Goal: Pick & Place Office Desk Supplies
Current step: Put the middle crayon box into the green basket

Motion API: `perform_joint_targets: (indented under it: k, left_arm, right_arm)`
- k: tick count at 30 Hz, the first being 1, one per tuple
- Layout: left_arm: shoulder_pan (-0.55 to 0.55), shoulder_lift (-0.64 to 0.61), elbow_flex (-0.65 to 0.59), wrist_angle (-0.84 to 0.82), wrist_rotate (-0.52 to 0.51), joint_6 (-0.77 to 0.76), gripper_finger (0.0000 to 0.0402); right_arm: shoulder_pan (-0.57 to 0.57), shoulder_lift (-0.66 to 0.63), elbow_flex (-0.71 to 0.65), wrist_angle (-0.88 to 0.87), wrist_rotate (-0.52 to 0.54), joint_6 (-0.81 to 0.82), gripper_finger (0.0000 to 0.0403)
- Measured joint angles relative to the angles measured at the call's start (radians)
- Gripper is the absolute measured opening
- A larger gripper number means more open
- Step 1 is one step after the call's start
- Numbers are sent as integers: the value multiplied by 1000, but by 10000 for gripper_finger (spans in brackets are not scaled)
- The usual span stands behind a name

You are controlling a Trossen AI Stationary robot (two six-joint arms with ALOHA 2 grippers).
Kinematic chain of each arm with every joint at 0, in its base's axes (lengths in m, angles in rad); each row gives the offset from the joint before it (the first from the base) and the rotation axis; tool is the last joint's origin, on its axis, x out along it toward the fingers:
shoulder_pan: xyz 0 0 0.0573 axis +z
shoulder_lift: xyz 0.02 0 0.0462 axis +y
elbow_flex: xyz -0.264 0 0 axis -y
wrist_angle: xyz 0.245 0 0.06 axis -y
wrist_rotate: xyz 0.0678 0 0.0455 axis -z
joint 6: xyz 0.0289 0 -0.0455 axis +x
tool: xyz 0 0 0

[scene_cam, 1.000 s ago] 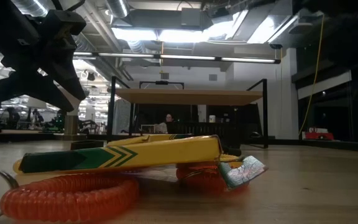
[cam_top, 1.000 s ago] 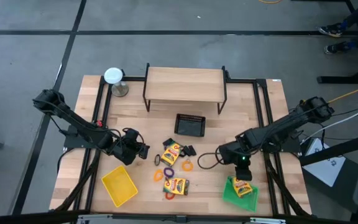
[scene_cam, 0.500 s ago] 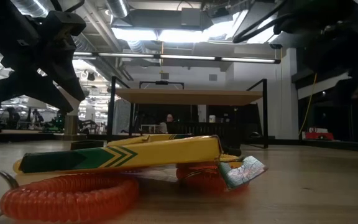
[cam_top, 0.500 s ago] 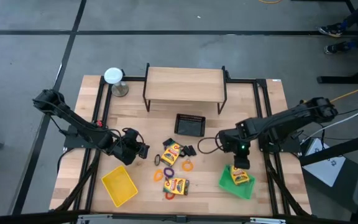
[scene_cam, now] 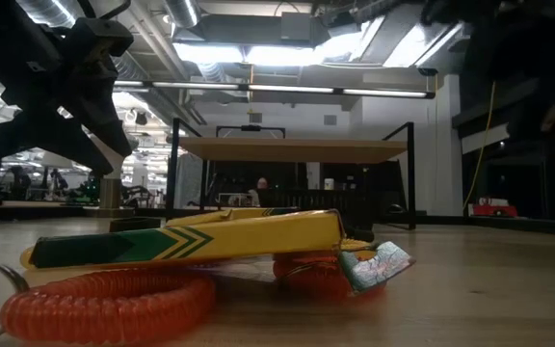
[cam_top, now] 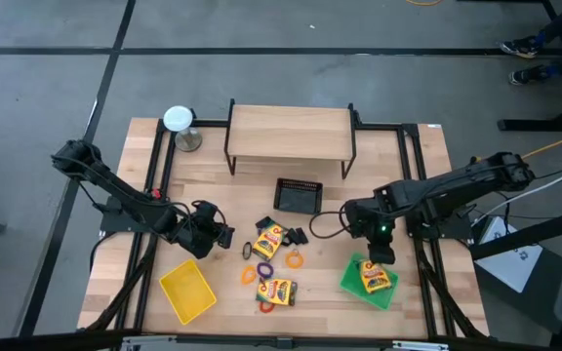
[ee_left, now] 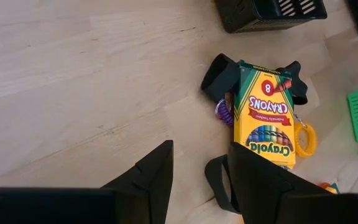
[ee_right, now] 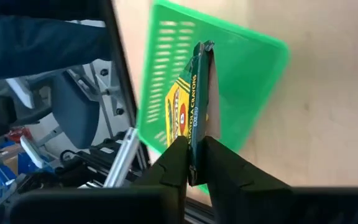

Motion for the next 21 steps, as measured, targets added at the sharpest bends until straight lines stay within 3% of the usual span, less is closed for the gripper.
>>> perform_joint_targets:
  k: [10, 17, 21]
  left_arm:
    - [0, 0, 0, 0, -7, 1, 150]
    - [0, 0, 0, 1, -23, 1, 150]
    - [0, -3, 0, 57, -75, 28, 150]
  right_arm:
    - [58, 7, 36, -49, 0, -20, 176]
    - [65, 6, 36, -62, 5, 14, 200]
    - [65, -10, 36, 50, 16, 163, 201]
